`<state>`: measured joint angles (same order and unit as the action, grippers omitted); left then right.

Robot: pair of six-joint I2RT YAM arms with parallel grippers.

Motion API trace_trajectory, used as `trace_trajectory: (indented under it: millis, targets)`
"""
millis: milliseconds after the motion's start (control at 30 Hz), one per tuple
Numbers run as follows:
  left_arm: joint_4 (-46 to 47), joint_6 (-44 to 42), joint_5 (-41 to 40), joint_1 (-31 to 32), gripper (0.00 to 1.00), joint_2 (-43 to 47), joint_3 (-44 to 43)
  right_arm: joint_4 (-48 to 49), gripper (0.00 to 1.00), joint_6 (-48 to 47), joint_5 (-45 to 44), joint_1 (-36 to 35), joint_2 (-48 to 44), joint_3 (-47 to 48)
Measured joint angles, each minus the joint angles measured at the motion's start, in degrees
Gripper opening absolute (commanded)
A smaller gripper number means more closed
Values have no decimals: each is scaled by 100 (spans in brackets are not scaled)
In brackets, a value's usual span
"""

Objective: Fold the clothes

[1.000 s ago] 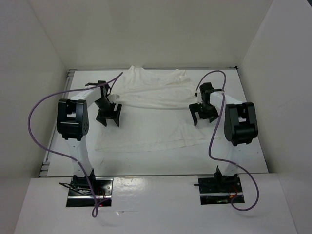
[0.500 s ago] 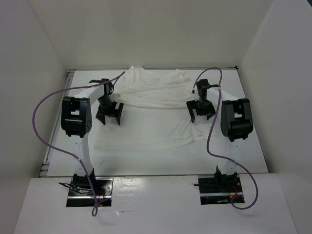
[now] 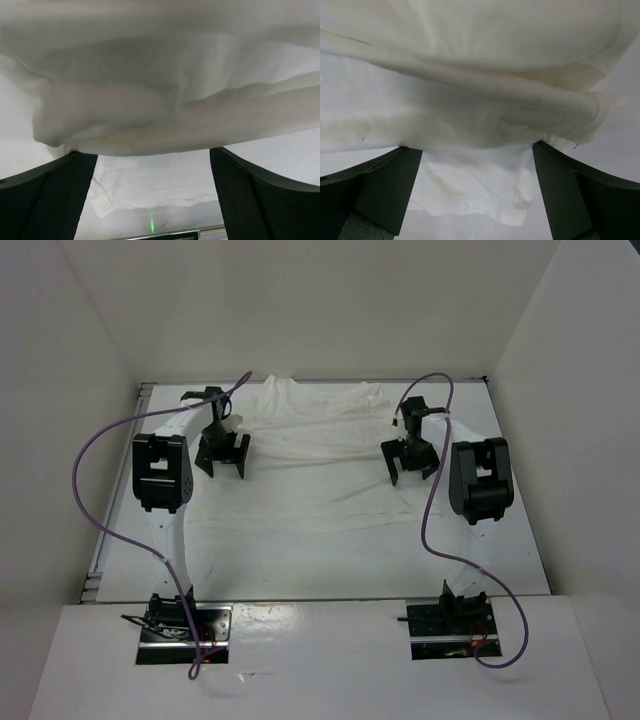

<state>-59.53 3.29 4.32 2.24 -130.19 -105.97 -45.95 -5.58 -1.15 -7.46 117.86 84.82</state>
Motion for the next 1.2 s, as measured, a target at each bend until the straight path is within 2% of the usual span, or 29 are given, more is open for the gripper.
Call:
trace_trajectory:
  millis: [367, 600, 867, 1067, 1133, 1200]
  targets:
    - [190, -4, 85, -85, 99, -293, -601, 70, 100, 63, 17, 492, 455, 734]
    - [225, -11, 181, -87, 99, -708, -1390, 107, 100, 59, -4, 564, 501, 802]
    - [328, -28, 337, -98, 99, -857, -1832, 118, 100, -24, 31, 568, 492, 813]
    - [245, -179, 625, -284, 99, -706, -2326, 177, 100, -199, 13, 658, 323, 822]
    - [166, -291, 776, -437, 99, -481, -2304, 184, 100, -258, 33, 721, 92, 811]
    - [262, -411, 984, -695, 97, -31, -1886, 273, 100, -323, 74, 793, -393, 632]
